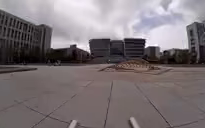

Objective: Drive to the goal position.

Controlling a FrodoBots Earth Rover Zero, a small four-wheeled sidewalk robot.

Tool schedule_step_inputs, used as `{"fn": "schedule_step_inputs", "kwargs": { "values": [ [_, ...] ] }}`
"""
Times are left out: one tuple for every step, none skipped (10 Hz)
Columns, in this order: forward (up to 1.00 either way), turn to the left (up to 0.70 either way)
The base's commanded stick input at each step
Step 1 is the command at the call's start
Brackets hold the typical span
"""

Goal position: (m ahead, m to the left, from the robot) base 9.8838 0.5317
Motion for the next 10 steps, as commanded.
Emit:
{"fn": "schedule_step_inputs", "kwargs": {
  "values": [
    [1.00,0.00],
    [1.00,0.00],
    [1.00,0.00],
    [1.00,0.00],
    [1.00,0.00],
    [1.00,0.00],
    [1.00,0.00],
    [1.00,0.00],
    [1.00,0.00],
    [1.00,0.00]
  ]
}}
